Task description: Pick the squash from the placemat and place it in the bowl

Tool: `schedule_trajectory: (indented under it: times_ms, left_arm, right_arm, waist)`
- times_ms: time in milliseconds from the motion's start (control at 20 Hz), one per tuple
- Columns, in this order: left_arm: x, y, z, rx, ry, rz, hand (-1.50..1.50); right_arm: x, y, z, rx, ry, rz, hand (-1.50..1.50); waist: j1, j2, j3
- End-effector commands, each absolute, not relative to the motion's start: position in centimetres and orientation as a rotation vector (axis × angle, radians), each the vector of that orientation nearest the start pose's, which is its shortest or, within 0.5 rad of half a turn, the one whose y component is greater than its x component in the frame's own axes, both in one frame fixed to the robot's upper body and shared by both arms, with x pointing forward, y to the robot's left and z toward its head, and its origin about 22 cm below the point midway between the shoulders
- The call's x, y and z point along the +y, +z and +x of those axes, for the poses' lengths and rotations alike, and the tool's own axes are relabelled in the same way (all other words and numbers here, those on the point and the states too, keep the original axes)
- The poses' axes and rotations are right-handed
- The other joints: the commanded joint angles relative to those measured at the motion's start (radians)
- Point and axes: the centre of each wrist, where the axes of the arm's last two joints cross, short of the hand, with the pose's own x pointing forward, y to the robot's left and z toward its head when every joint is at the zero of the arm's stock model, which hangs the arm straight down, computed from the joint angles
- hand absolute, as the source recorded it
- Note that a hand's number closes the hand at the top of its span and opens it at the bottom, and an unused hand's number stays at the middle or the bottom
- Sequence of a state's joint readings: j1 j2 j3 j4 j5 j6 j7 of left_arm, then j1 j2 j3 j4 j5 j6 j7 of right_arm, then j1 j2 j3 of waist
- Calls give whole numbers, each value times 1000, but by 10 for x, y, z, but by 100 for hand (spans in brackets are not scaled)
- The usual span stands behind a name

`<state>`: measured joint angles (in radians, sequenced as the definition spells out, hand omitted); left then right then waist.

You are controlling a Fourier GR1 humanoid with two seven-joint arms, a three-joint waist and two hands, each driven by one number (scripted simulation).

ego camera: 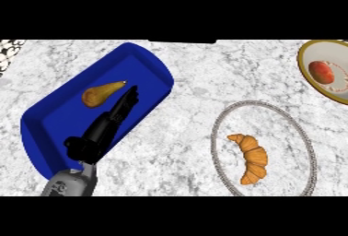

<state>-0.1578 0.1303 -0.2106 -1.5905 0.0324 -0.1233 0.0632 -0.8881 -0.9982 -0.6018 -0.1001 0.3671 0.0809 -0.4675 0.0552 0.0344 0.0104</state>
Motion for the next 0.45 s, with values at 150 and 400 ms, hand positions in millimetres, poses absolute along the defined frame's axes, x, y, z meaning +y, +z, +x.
schedule_trajectory:
  times_ms: [150, 400]
  left_arm:
    - [199, 34, 268, -1623, -415, -185, 0]
    - [194, 35, 264, -1619, -399, -209, 0]
  right_arm:
    - [-593, 156, 260, -1591, -78, -844, -150]
    - [-612, 166, 232, -1592, -47, -784, -150]
  waist:
    - [-19, 7, 6]
    - [-19, 2, 6]
